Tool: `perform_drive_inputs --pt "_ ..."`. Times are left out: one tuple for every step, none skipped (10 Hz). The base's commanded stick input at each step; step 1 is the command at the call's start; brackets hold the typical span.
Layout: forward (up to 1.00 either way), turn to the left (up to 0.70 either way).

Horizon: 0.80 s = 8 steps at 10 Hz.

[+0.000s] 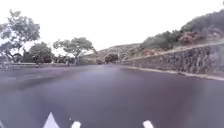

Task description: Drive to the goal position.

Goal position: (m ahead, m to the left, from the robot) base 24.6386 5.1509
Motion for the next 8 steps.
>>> perform_drive_inputs --pt "0.70 0.00" --pt "0.70 0.00" --pt "0.70 0.00" --pt "0.70 0.00" --pt "0.70 0.00" --pt "0.70 0.00" --pt "0.70 0.00" --pt "0.70 0.00"
